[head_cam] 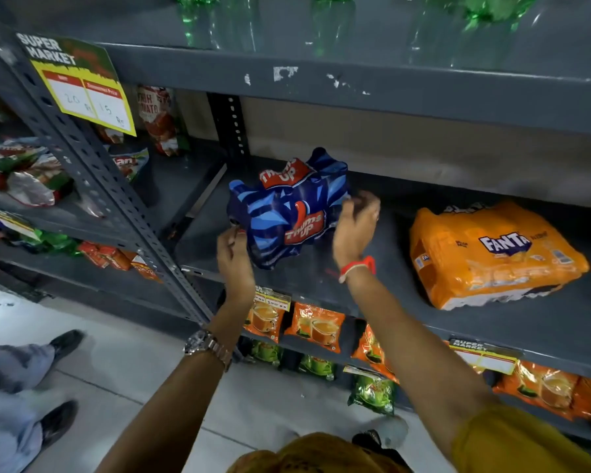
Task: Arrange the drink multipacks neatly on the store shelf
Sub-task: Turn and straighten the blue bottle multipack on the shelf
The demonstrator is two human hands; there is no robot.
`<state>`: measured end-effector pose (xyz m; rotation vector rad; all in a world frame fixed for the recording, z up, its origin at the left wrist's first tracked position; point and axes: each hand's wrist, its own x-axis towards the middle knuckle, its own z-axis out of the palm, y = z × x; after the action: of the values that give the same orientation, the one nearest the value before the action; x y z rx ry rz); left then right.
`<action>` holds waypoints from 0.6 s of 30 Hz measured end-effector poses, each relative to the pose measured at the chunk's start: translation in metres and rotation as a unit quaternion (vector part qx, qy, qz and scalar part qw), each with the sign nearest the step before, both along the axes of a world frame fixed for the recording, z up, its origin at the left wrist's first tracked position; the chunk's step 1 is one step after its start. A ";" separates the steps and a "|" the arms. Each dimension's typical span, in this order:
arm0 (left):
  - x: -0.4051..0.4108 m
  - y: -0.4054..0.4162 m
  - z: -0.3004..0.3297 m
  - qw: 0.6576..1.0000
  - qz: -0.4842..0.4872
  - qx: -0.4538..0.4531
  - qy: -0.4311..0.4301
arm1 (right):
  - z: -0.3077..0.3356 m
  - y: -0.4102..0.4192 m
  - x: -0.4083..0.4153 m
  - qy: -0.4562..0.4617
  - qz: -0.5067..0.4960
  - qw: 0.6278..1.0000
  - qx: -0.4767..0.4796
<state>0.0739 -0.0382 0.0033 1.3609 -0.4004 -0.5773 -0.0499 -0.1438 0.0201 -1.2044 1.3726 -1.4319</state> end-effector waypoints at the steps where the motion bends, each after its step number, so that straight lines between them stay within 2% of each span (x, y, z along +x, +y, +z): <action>1: -0.005 -0.001 0.001 1.000 -0.019 -0.003 0.013 | 0.002 -0.016 -0.003 0.004 0.039 0.998 0.053; 3: -0.009 -0.002 0.000 0.999 -0.036 -0.011 0.026 | 0.002 -0.040 -0.007 0.000 0.135 0.981 0.139; 5: -0.008 -0.003 -0.003 0.999 -0.046 -0.008 0.023 | 0.004 -0.049 -0.012 0.002 0.189 0.966 0.175; 8: 0.000 -0.008 0.001 0.998 -0.052 0.030 0.010 | 0.009 -0.042 -0.020 -0.021 0.193 0.967 0.162; 11: 0.025 -0.021 0.007 0.995 -0.075 0.047 0.039 | 0.006 -0.013 -0.027 -0.002 0.187 0.974 0.131; 14: 0.053 -0.029 0.011 0.991 -0.110 0.071 0.028 | -0.007 0.020 -0.027 0.049 0.171 0.981 0.079; 18: 0.051 -0.022 0.015 0.993 -0.080 0.082 0.004 | -0.021 0.047 -0.023 0.122 0.154 0.979 0.061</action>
<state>0.1250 -0.0601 0.0180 1.4915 -0.4672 -0.7603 -0.0732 -0.0966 -0.0013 -1.4758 1.3416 -0.9960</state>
